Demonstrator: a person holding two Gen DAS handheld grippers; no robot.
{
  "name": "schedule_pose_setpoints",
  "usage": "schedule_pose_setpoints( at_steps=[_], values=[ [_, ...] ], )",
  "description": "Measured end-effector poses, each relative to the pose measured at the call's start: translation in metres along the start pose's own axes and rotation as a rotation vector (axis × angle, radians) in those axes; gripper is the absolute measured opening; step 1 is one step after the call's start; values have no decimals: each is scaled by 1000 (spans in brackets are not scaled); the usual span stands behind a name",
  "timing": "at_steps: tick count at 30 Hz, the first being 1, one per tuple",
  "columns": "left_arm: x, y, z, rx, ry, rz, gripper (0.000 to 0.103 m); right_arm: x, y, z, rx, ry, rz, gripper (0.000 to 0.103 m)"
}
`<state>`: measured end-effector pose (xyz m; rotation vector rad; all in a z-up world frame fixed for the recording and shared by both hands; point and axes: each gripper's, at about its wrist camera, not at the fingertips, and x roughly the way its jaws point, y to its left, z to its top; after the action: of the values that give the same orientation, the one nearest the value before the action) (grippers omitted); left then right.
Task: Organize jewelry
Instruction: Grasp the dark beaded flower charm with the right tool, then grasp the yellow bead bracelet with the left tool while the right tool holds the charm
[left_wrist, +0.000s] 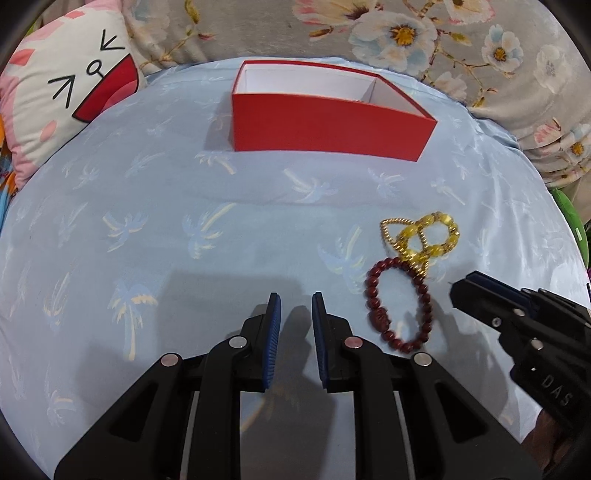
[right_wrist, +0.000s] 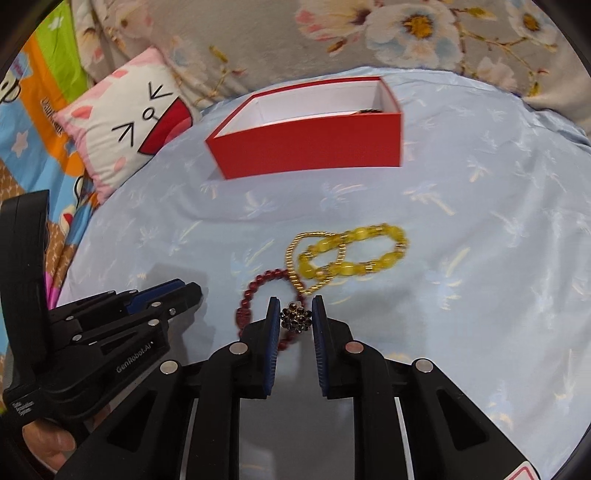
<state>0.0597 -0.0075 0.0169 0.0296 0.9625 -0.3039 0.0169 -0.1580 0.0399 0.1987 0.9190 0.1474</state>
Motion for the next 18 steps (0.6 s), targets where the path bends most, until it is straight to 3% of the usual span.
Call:
schedule_pose_setpoints(
  at_steps=[8,16,18],
  values=[
    [6,-44,28,65,-36,-75,17,-14,-49,-4,107,-4,-66,16],
    [37,-94,54,157,-36,-123,17,-21,-73,-5,150,-12,-76,16],
    [47,-103,59,179,-26,-130,22,-22,-77,-4,157,-14,-75,16]
  ],
)
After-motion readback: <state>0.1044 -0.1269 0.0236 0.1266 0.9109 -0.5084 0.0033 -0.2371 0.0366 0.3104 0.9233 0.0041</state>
